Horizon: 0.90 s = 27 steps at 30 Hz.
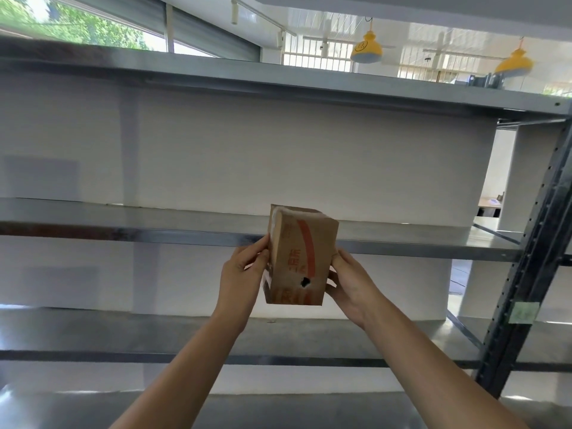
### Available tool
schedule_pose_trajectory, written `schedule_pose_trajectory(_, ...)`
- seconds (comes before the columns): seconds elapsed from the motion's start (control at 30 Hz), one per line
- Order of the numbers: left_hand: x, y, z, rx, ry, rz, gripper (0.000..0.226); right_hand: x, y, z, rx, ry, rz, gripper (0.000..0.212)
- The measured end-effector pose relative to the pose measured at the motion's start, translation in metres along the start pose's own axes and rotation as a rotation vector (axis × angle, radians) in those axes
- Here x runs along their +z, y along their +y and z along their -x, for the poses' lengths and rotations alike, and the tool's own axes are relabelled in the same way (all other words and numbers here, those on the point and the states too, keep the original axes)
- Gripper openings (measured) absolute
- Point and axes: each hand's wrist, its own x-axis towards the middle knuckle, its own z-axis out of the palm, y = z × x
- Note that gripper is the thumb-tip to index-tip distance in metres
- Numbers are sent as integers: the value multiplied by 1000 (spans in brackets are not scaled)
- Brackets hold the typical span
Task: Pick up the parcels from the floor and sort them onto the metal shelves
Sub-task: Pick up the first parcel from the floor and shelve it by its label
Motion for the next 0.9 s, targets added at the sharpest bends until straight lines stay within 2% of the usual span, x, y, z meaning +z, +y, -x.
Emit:
schedule_pose_trajectory(0.23,4,-7,4,-64,58,67,26,5,0,6,-53,31,41,41)
schedule_pose_trajectory(0.43,9,-11,8,-75,61,84,25,-2,7,6,-52,85,50,29)
schedule_pose_trajectory(0.53,10,-14,8,-94,76,90,25,-3,12,6,-67,102,51,29)
schedule_pose_trajectory(0.7,9,-15,13,-60,61,100,38,-3,13,4,-98,84,20,30)
schedule_pose_trajectory(0.8,7,-14,13,-21,55,86,26,-4,16,5,-127,36,24,29)
schedule_pose_trajectory(0.9,5,-12,13,-50,82,70,22,-5,17,7,-185,10,51,53)
